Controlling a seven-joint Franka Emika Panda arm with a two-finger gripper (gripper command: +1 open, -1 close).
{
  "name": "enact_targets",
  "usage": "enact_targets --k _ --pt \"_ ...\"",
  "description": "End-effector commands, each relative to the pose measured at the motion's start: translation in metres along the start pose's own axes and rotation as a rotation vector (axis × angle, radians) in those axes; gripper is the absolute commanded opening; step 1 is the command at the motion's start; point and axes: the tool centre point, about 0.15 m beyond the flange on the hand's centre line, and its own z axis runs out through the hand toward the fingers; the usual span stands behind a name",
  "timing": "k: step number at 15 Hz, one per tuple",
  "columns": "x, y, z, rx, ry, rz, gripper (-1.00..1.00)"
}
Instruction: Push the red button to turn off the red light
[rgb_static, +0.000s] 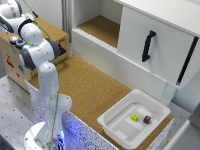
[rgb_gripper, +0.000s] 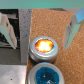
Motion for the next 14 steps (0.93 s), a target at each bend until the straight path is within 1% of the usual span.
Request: enact_targets --k 1,3,4,6,9,14 --pt "0.068 0.013 0.004 -0.03 -0.189 -0.003 1.0" --pt "0.076 0.017 0.005 -0.034 -0.186 -0.02 1.0" --pt "0.079 0.018 0.004 -0.045 -0.184 -0.023 -1.0" --pt "0.082 0.016 0.004 -0.032 -0.181 -0.041 -1.0" --pt "0.074 0.011 0.004 -0.028 -0.196 -0.039 -1.0" --pt "0.059 0.014 -0.003 -0.055 -0.2 -0.019 -1.0"
